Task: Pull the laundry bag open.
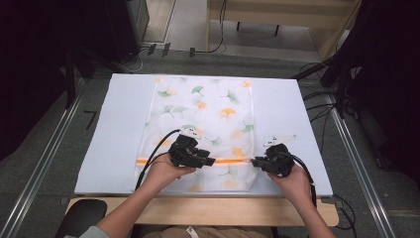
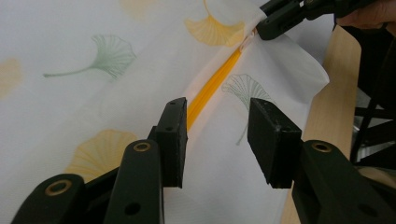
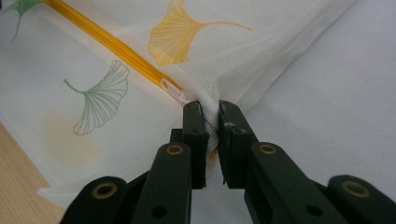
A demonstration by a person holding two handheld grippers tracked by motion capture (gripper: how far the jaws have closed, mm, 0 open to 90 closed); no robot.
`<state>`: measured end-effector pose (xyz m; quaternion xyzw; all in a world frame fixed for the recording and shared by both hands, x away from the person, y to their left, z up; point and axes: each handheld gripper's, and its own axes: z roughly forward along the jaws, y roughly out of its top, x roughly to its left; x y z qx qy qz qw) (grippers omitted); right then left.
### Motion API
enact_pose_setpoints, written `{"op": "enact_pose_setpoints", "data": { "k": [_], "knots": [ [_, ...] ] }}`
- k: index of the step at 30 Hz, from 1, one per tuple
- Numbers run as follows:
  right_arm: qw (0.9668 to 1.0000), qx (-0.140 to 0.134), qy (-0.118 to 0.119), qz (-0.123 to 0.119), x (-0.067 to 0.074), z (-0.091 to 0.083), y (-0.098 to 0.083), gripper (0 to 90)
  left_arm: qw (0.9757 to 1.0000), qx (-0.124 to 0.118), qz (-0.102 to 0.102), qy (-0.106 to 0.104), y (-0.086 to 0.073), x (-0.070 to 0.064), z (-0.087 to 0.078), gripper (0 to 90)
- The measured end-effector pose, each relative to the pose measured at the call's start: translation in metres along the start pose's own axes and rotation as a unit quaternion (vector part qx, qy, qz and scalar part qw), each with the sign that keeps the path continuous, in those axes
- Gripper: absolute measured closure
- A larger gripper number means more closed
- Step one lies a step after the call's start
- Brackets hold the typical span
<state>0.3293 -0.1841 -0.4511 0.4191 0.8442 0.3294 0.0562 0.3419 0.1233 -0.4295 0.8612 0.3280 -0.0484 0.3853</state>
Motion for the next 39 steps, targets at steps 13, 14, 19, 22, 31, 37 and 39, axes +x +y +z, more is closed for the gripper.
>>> {"op": "enact_pose_setpoints", "data": {
  "k": [13, 14, 19, 22, 31, 37, 39],
  "knots": [
    [0.9998, -0.011, 0.018, -0.001, 0.002, -0.008, 0.004, 84.1, 0.9994, 0.008, 0.007, -0.032, 0.005, -0.008, 0.025, 58.9],
    [0.9998, -0.011, 0.019, -0.002, 0.002, -0.009, 0.005, 84.1, 0.9992, 0.008, 0.002, -0.040, 0.006, -0.007, 0.026, 58.9],
    [0.9997, -0.014, 0.020, -0.004, 0.003, -0.011, 0.006, 84.2, 0.9991, -0.003, 0.019, -0.038, 0.010, -0.012, 0.032, 53.7],
    [0.9997, -0.015, 0.021, -0.006, 0.003, -0.011, 0.006, 84.2, 0.9989, 0.001, 0.039, -0.026, 0.013, -0.017, 0.034, 50.2],
    [0.9996, -0.015, 0.025, -0.004, 0.004, -0.013, 0.006, 84.1, 0.9983, 0.011, 0.036, -0.044, 0.021, -0.026, 0.043, 60.5],
    [0.9995, -0.016, 0.027, -0.006, 0.005, -0.014, 0.007, 84.0, 0.9977, 0.019, 0.056, -0.033, 0.030, -0.037, 0.052, 65.4],
    [0.9994, -0.019, 0.027, -0.009, 0.004, -0.015, 0.007, 84.0, 0.9972, 0.021, 0.059, -0.040, 0.031, -0.038, 0.056, 65.7]
  ]
}}
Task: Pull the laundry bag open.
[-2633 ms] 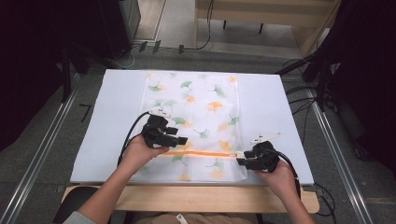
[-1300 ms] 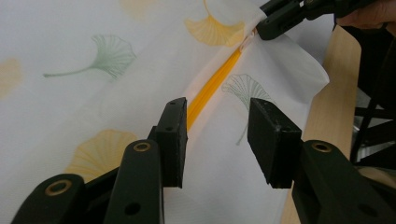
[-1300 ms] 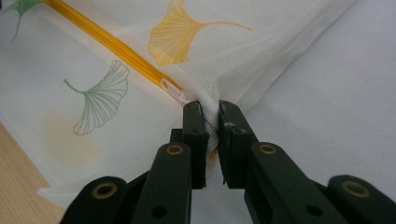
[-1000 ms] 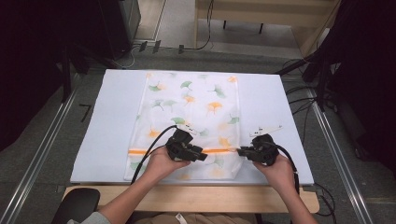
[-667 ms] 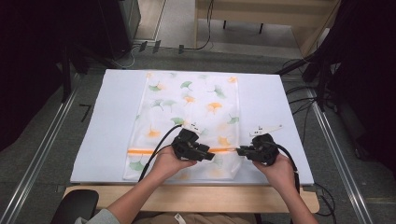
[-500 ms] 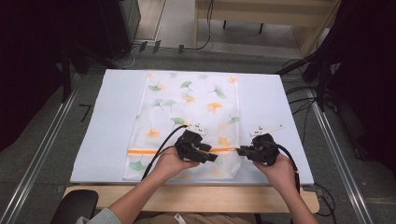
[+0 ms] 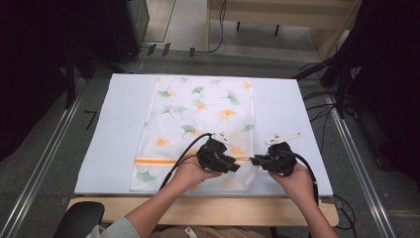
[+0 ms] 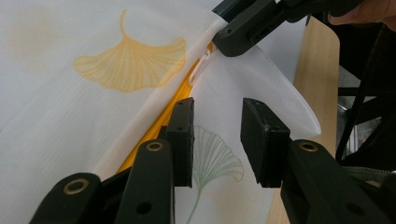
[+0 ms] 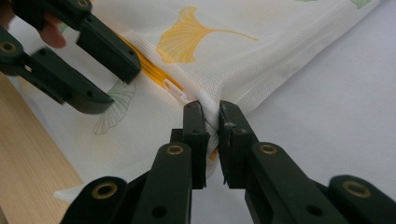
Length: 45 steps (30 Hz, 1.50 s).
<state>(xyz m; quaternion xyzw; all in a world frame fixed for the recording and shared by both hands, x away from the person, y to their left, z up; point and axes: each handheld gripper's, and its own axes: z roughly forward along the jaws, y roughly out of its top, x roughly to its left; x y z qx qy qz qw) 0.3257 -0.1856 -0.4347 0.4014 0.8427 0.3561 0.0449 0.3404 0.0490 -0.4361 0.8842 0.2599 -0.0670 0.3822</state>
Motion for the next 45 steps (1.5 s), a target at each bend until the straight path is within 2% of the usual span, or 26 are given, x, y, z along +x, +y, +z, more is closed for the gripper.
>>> {"op": "enact_pose_setpoints", "data": {
  "k": [4, 9, 13, 16, 18, 21, 25, 29, 31, 35, 37, 42, 45],
  "knots": [
    [1.0000, -0.005, 0.007, -0.001, 0.000, -0.001, 0.001, 84.1, 0.9999, 0.004, 0.006, 0.009, 0.001, 0.000, 0.006, 65.1],
    [0.9998, -0.008, 0.013, -0.011, 0.003, -0.002, 0.001, 84.3, 0.9998, 0.009, -0.003, 0.017, 0.001, 0.004, 0.006, 63.4],
    [0.9993, -0.013, 0.026, -0.023, 0.004, -0.003, 0.003, 84.4, 0.9997, 0.007, 0.016, 0.019, 0.001, 0.003, 0.006, 62.0],
    [0.9989, -0.015, 0.033, -0.031, 0.007, -0.005, 0.004, 84.4, 0.9997, 0.005, 0.013, 0.018, 0.001, 0.004, 0.008, 62.1],
    [0.9987, -0.017, 0.033, -0.035, 0.009, -0.005, 0.005, 84.4, 0.9998, 0.005, 0.012, 0.016, 0.002, 0.005, 0.009, 62.4],
    [0.9987, -0.014, 0.032, -0.038, 0.011, -0.004, 0.005, 84.3, 0.9999, -0.001, 0.015, 0.003, 0.003, 0.001, 0.011, 62.4],
    [0.9987, -0.015, 0.029, -0.039, 0.010, -0.004, 0.005, 84.3, 0.9995, 0.010, 0.028, 0.014, 0.002, -0.001, 0.011, 62.0],
    [0.9986, -0.013, 0.032, -0.040, 0.010, -0.005, 0.005, 84.4, 0.9996, 0.005, 0.018, 0.021, 0.002, 0.005, 0.007, 62.0],
    [0.9983, -0.015, 0.034, -0.045, 0.010, -0.005, 0.005, 84.4, 0.9994, 0.003, 0.021, 0.029, 0.003, 0.006, 0.004, 61.7],
    [0.9979, -0.012, 0.040, -0.049, 0.013, -0.005, 0.006, 84.5, 0.9995, 0.004, 0.023, 0.022, 0.003, 0.008, 0.006, 58.5],
    [0.9978, -0.011, 0.041, -0.052, 0.015, -0.005, 0.006, 84.5, 0.9994, -0.002, 0.030, 0.016, 0.003, 0.005, 0.008, 58.9],
    [0.9979, -0.011, 0.039, -0.051, 0.015, -0.004, 0.007, 84.5, 0.9993, 0.005, 0.035, 0.009, 0.004, 0.001, 0.016, 64.0],
    [0.9980, -0.008, 0.038, -0.050, 0.016, -0.004, 0.007, 84.6, 0.9996, 0.005, 0.021, 0.017, 0.005, 0.001, 0.019, 66.7]
  ]
}}
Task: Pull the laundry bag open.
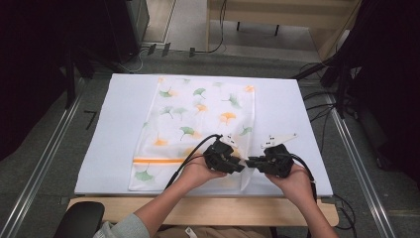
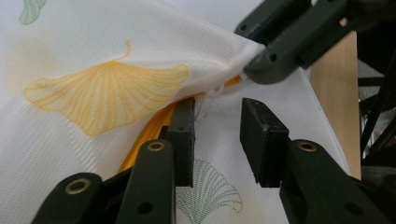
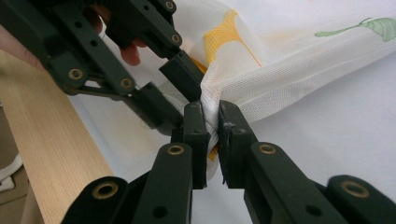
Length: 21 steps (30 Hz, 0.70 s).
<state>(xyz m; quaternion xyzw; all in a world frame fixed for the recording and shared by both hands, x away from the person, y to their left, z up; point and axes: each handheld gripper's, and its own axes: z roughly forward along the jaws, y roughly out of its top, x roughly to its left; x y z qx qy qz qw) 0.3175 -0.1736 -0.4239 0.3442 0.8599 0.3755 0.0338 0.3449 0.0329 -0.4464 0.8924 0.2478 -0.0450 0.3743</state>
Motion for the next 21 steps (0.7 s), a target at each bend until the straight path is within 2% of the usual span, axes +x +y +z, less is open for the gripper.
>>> {"op": "enact_pose_setpoints", "data": {
  "k": [3, 5, 9, 13, 16, 21],
  "knots": [
    [1.0000, -0.003, 0.004, 0.001, 0.0009, -0.0001, 0.0008, 84.6, 0.9999, -0.006, -0.011, 0.006, 0.0011, -0.0008, -0.0004, 70.0],
    [1.0000, -0.004, 0.005, 0.003, 0.0003, -0.0004, 0.0008, 84.6, 0.9998, -0.008, -0.010, 0.012, 0.0010, -0.0012, 0.0009, 72.5],
    [1.0000, -0.002, 0.007, 0.006, -0.0008, -0.0001, 0.0004, 84.6, 0.9996, -0.009, -0.021, 0.013, 0.0014, -0.0004, 0.0018, 78.8],
    [0.9999, -0.003, 0.007, 0.008, -0.0010, -0.0002, 0.0004, 84.6, 0.9994, -0.011, -0.032, 0.005, 0.0014, -0.0004, 0.0027, 85.8],
    [0.9999, -0.002, 0.010, 0.011, 0.0003, -0.0002, 0.0008, 84.6, 0.9992, -0.013, -0.036, 0.007, 0.0015, -0.0017, 0.0035, 89.5],
    [0.9999, -0.005, 0.010, 0.011, 0.0004, -0.0009, 0.0010, 84.5, 0.9987, -0.014, -0.050, 0.003, 0.0013, -0.0008, 0.0008, 90.0]
  ]
}}
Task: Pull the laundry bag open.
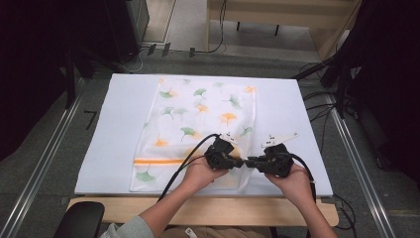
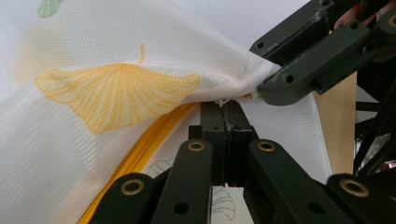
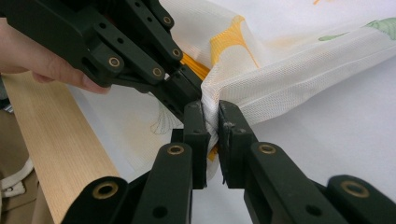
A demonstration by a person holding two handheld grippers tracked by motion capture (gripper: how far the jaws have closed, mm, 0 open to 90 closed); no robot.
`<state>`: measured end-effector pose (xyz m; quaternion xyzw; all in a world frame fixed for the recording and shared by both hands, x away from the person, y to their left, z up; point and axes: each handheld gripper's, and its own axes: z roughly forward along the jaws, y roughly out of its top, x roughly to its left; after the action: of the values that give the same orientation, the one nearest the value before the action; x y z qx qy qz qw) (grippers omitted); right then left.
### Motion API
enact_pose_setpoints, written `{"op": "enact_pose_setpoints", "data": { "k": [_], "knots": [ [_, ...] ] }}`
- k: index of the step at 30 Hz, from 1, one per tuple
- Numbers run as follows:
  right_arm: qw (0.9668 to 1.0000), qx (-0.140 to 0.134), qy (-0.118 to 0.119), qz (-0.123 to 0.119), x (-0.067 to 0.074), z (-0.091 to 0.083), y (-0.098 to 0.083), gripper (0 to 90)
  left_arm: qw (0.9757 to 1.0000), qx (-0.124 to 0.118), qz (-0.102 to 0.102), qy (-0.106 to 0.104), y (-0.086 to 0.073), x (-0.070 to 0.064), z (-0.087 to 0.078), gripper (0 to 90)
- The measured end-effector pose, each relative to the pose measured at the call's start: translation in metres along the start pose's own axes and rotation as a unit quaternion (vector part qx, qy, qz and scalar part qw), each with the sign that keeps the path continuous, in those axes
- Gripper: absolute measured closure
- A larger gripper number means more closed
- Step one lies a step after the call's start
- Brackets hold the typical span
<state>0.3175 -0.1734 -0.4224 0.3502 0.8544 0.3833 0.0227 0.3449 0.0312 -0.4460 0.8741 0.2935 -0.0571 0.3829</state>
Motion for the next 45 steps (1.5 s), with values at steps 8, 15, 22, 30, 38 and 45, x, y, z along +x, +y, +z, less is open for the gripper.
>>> {"op": "enact_pose_setpoints", "data": {
  "k": [8, 15, 22, 30, 38, 45],
  "knots": [
    [1.0000, -0.006, -0.002, 0.003, -0.004, -0.003, -0.002, 84.6, 0.9998, -0.001, -0.018, -0.006, -0.002, 0.002, -0.004, 90.0],
    [1.0000, -0.008, -0.003, 0.004, -0.005, -0.007, -0.003, 84.6, 0.9996, 0.003, -0.029, 0.006, -0.005, 0.010, -0.010, 90.0],
    [0.9999, -0.011, -0.004, 0.008, -0.008, -0.010, -0.006, 84.5, 0.9991, 0.006, -0.040, 0.016, -0.011, 0.021, -0.020, 90.0],
    [0.9999, -0.008, -0.005, 0.009, -0.008, -0.009, -0.007, 84.4, 0.9990, 0.006, -0.043, 0.010, -0.013, 0.020, -0.019, 90.0],
    [0.9999, -0.008, -0.006, 0.007, -0.008, -0.009, -0.007, 84.3, 0.9991, 0.011, -0.040, 0.012, -0.013, 0.019, -0.019, 90.0],
    [0.9998, -0.016, -0.004, 0.007, -0.008, -0.011, -0.007, 84.3, 0.9989, 0.003, -0.045, 0.011, -0.013, 0.018, -0.022, 90.0]
  ]
}}
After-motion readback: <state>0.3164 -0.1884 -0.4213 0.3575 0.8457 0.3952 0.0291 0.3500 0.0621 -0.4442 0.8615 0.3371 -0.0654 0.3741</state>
